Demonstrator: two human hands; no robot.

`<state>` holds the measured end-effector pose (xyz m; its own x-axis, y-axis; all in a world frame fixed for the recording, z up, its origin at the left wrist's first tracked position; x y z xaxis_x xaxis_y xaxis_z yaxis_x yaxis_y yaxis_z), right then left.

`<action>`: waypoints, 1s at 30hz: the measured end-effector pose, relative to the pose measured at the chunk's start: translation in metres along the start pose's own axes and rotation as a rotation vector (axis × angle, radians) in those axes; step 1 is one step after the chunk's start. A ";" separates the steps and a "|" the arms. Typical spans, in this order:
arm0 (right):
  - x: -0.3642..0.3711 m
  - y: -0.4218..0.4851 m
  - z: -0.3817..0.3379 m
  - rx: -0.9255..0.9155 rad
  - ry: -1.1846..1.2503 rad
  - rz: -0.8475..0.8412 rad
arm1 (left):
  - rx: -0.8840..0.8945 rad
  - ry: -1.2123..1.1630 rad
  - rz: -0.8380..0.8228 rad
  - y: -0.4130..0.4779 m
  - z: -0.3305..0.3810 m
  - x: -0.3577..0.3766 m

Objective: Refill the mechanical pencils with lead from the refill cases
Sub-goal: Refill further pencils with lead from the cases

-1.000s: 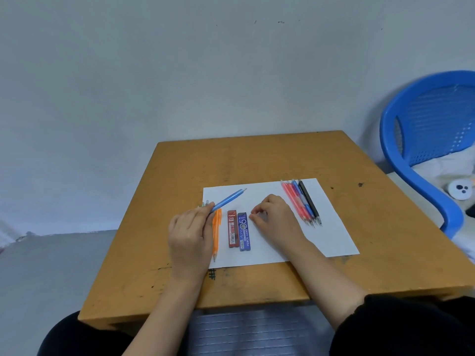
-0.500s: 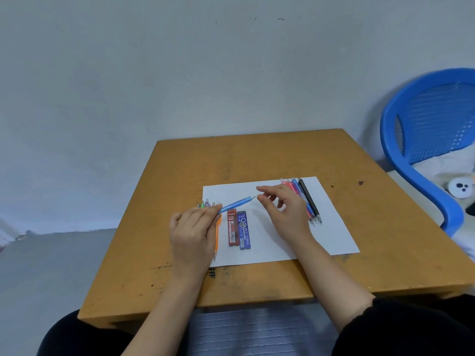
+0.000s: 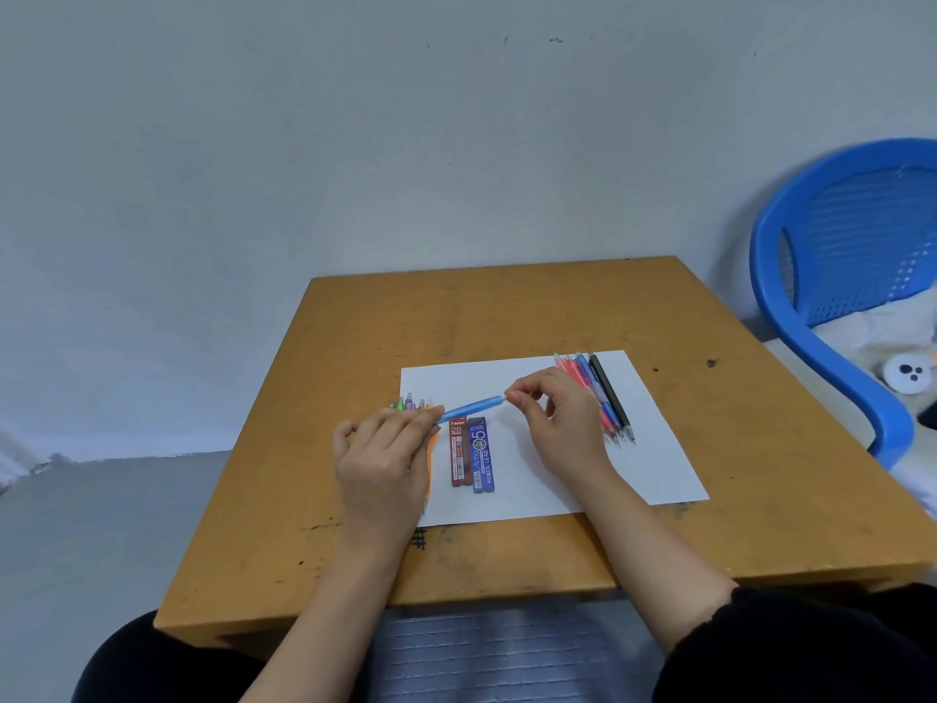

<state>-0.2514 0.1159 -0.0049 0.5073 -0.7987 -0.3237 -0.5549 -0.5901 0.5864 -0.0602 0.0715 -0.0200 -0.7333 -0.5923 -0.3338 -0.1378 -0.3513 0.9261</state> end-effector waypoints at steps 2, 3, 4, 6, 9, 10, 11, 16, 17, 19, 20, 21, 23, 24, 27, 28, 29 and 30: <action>-0.002 0.002 0.002 0.079 0.015 0.043 | -0.041 0.010 -0.001 -0.001 -0.001 -0.001; -0.004 0.004 0.003 0.127 0.024 0.074 | -0.078 0.005 -0.001 -0.001 -0.002 -0.002; -0.006 0.006 0.005 0.167 0.022 0.094 | -0.113 -0.005 0.000 -0.001 -0.003 -0.002; -0.007 0.006 0.009 0.219 -0.031 0.059 | -0.139 -0.021 0.001 0.000 -0.003 -0.003; -0.003 0.003 0.011 0.205 -0.171 -0.099 | -0.116 -0.018 -0.011 -0.002 -0.003 -0.001; -0.001 0.001 0.010 0.191 -0.200 -0.135 | -0.116 -0.018 -0.015 -0.002 -0.003 -0.001; -0.001 0.001 0.010 0.187 -0.216 -0.161 | -0.122 -0.020 -0.015 -0.002 -0.004 0.000; 0.003 0.000 0.011 0.161 -0.267 -0.231 | -0.148 -0.032 -0.010 -0.003 -0.004 -0.001; 0.004 0.000 0.011 0.155 -0.273 -0.234 | -0.144 -0.035 -0.014 -0.002 -0.004 -0.001; 0.005 0.001 0.011 0.152 -0.272 -0.233 | -0.135 -0.039 -0.014 -0.002 -0.003 -0.002; 0.005 0.001 0.011 0.155 -0.268 -0.231 | -0.129 -0.040 -0.010 -0.001 -0.003 -0.002; 0.005 0.000 0.012 0.160 -0.264 -0.232 | -0.123 -0.040 -0.004 -0.001 -0.003 -0.002; 0.005 0.000 0.013 0.168 -0.249 -0.231 | -0.116 -0.040 0.002 -0.001 -0.003 -0.002; 0.004 0.000 0.013 0.169 -0.241 -0.221 | -0.114 -0.039 0.003 -0.001 -0.002 -0.002; 0.003 -0.001 0.011 0.155 -0.189 -0.128 | -0.094 -0.023 0.017 -0.001 -0.001 -0.001; 0.002 -0.001 0.008 0.135 -0.163 -0.086 | -0.085 -0.017 0.028 -0.001 0.000 -0.001; 0.001 -0.001 0.004 0.108 -0.136 -0.047 | -0.077 -0.013 0.038 0.000 0.000 -0.001; 0.001 -0.001 -0.001 0.079 -0.099 -0.017 | -0.070 -0.013 0.046 0.000 0.001 -0.001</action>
<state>-0.2497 0.1164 -0.0052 0.4516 -0.7937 -0.4075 -0.5986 -0.6083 0.5212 -0.0603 0.0724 -0.0198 -0.7461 -0.5999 -0.2888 -0.0572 -0.3744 0.9255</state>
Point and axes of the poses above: each hand's wrist, its own y-axis towards the middle knuckle, its own x-axis out of the palm, z = x × y, the point moved 1 cm from there along y, towards the middle knuckle, and after that the axes turned 14 degrees about z, right-handed, at the moved point
